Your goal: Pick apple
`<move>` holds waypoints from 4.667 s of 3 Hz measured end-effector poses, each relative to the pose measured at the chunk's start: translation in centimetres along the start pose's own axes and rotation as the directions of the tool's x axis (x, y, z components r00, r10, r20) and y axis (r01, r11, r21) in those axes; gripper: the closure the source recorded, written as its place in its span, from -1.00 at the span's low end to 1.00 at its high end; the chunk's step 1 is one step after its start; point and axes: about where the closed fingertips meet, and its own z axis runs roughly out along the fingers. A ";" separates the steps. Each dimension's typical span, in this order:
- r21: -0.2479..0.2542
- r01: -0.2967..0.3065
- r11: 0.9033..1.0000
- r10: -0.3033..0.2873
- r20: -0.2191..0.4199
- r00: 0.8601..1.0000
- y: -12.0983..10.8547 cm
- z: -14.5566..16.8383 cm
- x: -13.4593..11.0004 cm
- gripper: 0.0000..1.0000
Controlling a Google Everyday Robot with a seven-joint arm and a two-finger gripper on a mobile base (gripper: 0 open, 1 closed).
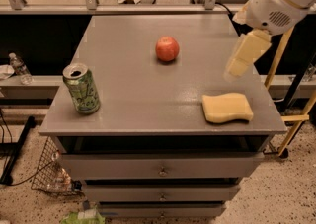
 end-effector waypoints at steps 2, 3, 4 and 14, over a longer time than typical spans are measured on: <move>0.064 -0.073 0.995 0.063 0.141 0.988 -6.7 7.1 -5.7 -1.00; 0.064 -0.073 0.995 0.063 0.141 0.988 -6.7 7.1 -5.7 -1.00; 0.069 -0.093 0.993 0.080 0.174 0.982 -7.8 8.7 -6.0 -1.00; -0.147 0.010 0.989 0.048 0.382 0.923 -8.4 21.1 -15.4 1.00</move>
Offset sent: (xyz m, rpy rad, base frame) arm 0.1426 0.0755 -0.0375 0.1853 -0.1300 -0.0874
